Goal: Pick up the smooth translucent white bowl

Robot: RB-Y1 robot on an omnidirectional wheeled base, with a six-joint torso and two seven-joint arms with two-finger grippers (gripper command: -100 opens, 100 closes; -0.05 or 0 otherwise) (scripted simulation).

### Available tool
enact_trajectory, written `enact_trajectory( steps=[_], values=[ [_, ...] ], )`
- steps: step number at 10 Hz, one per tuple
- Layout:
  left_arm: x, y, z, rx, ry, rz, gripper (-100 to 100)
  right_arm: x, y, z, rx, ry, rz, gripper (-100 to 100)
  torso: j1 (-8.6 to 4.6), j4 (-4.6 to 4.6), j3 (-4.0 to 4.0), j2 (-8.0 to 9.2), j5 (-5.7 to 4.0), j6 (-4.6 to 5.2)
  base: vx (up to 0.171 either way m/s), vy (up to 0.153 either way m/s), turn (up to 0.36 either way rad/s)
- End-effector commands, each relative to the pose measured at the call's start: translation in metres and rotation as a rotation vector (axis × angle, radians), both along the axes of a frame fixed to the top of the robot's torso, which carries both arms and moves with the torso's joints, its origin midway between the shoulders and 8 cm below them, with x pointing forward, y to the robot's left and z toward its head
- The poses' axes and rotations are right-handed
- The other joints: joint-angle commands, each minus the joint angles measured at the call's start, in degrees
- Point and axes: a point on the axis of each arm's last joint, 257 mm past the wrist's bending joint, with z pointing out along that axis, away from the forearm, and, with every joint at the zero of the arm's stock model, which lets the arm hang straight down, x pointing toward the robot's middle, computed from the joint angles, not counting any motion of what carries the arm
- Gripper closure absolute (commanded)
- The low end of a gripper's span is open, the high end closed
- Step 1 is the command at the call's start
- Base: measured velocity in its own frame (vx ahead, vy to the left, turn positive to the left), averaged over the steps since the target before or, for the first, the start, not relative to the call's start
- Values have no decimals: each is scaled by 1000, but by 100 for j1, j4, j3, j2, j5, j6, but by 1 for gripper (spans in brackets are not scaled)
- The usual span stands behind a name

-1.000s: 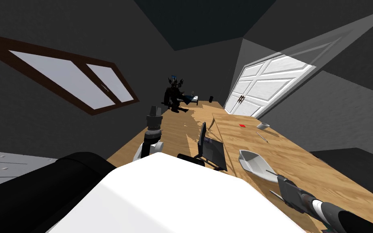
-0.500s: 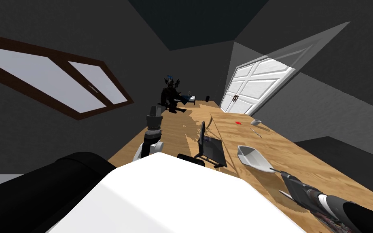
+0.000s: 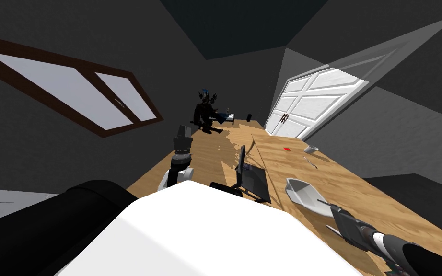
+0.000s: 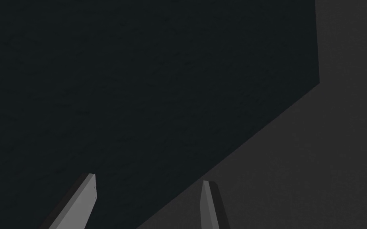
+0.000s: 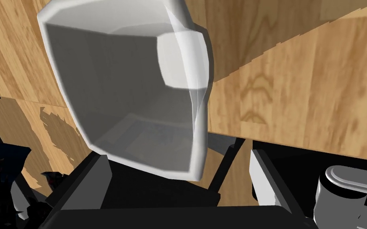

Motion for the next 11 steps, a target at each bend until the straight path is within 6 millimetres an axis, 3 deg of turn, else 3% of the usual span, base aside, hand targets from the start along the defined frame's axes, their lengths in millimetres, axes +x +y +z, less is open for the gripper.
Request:
enact_trajectory(
  steps=[1,5,11],
  values=[
    [0,0,0,0,0,0,0,-7,11,-9,59,-13,-59,-100,0,0,0,0,0,0,-23,-62,151],
    [0,0,0,0,0,0,0,-34,33,-31,158,1,-155,-100,6,3,7,10,2,1,-21,-42,119],
    [0,0,0,0,0,0,0,-42,37,-36,173,14,-169,-100,18,2,3,4,6,1,-1,-1,4]
  ],
)
